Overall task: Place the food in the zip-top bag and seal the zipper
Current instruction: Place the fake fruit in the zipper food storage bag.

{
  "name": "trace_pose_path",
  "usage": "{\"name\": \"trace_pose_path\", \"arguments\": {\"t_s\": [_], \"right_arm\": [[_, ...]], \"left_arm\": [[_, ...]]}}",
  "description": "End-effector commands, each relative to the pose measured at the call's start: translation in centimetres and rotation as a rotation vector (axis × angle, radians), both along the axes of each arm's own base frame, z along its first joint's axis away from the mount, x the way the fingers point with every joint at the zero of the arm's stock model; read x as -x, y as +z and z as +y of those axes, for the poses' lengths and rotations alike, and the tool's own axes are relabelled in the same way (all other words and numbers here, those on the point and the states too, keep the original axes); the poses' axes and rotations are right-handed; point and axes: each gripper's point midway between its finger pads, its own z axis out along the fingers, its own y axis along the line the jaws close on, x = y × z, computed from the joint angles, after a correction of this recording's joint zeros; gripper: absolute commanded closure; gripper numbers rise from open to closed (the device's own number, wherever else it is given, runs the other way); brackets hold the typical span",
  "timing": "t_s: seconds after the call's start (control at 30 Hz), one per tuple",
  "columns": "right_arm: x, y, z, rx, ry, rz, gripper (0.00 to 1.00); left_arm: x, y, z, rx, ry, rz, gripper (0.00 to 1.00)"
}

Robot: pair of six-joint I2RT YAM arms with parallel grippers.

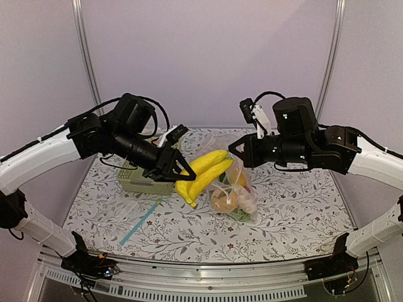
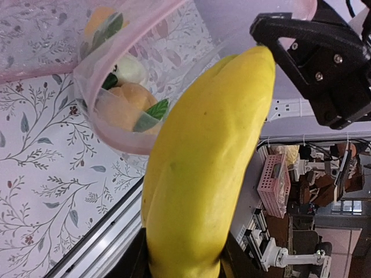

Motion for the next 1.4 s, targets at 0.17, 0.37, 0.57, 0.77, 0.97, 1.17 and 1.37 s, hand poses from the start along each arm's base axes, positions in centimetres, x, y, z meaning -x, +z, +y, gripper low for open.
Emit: {"name": "trace_pose_path", "arguments": {"t_s": [0.17, 0.37, 0.57, 0.77, 0.97, 1.17, 1.37], "right_arm": [[2.6, 1.6, 2.5, -0.011, 0.131, -0.093, 1.00], [2.8, 0.8, 3.0, 0.006, 0.140, -0.081, 1.00], [3.4, 0.4, 4.2, -0.012, 0.168, -0.058, 1.00], [3.2, -0.8, 5.3, -0.013, 0.146, -0.017, 1.00], [2.6, -0.8, 5.8, -0.053, 0.089, 0.035, 1.00], [2.2, 0.4, 5.5, -0.112, 0.034, 0.072, 1.00], [2.4, 0.9, 6.2, -0.152, 0.042, 0.108, 1.00]], "left_arm": [[-3.2, -0.6, -0.3, 0.014, 0.096, 0.096, 0.72], [-5.1, 1.1, -1.0, 0.101, 0.140, 0.117, 0.72], [-6.5, -0.4, -1.2, 0.059, 0.184, 0.128, 0.72], [-8.0, -0.3, -1.4, 0.069, 0.258, 0.106, 0.72], [-8.9, -0.9, -1.6, 0.087, 0.312, 0.108, 0.71], [-10.2, -2.1, -0.8, 0.025, 0.391, 0.029, 0.73], [-10.8, -2.6, -0.4, -0.038, 0.451, -0.067, 0.72]]}}
